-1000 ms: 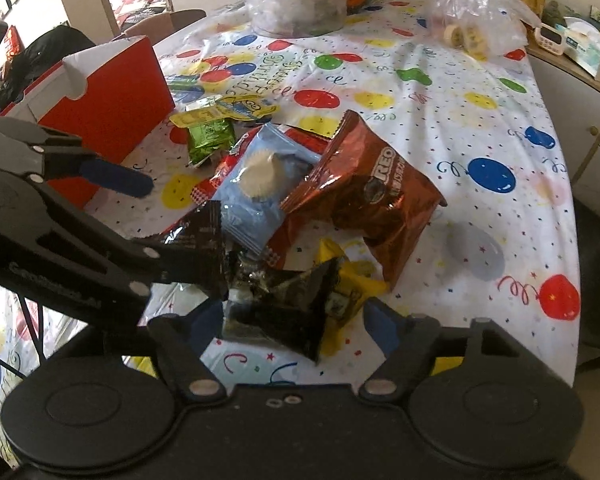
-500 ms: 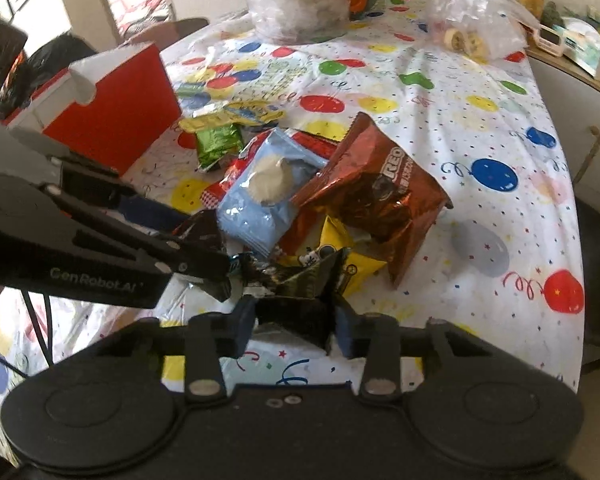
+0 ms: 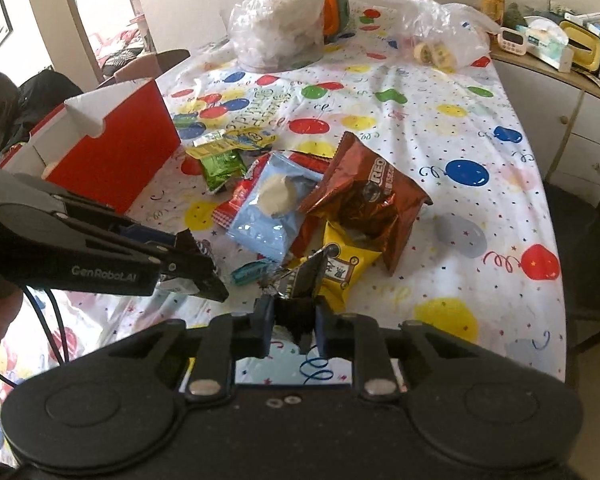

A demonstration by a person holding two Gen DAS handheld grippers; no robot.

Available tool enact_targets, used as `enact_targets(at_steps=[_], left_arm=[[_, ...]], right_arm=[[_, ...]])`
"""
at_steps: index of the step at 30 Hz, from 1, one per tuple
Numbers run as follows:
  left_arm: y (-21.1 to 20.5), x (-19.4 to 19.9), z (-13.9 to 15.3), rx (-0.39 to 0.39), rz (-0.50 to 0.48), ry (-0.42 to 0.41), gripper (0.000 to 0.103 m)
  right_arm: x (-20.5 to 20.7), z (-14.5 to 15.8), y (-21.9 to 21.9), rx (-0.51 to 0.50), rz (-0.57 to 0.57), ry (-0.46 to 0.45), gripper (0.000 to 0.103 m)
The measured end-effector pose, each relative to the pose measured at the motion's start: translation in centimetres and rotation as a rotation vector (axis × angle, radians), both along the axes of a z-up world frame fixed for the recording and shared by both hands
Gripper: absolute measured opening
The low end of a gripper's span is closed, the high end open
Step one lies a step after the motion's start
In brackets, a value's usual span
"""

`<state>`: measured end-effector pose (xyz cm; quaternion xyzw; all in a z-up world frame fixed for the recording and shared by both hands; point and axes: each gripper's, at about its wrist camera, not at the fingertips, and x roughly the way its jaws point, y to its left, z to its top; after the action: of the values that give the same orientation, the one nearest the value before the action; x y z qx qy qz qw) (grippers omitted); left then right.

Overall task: Organize snacks
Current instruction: 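Grasp a dark chocolate packet with the right tool while the left tool grasps another, then carry both dark packets over the box and release them inside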

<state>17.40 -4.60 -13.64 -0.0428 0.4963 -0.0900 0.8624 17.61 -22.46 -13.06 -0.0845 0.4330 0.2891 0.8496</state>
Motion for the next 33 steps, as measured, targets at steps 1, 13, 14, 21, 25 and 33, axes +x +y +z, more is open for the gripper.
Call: enact_targets(at_steps=[1, 13, 14, 21, 25, 33], left_arm=[[0.2, -0.3, 0.1, -0.008, 0.003, -0.002, 0.024], [2.7, -3.7, 3.0, -0.063, 0.014, -0.048, 0.024], [2.9, -4.0, 3.4, -0.065, 0.014, -0.054, 0.024], [5.0, -5.8, 6.3, -0.068, 0.020, -0.100, 0.024], [6.5, -6.6, 8.0, -0.069, 0.028, -0.131, 0.024], [10.7, -7.8, 11.0, -0.051, 0.062, -0.198, 0.024]], right_arm=[[-0.3, 0.2, 0.0, -0.002, -0.007, -0.005, 0.017], [-3.8, 3.8, 0.7, 0.023, -0.076, -0.063, 0.014], [-4.1, 4.1, 0.9, 0.030, -0.075, -0.065, 0.014], [-5.9, 7.2, 3.1, 0.066, -0.047, -0.108, 0.014], [-6.5, 8.8, 5.3, 0.084, -0.024, -0.134, 0.014], [-7.2, 11.1, 10.7, 0.109, 0.041, -0.182, 0.014]])
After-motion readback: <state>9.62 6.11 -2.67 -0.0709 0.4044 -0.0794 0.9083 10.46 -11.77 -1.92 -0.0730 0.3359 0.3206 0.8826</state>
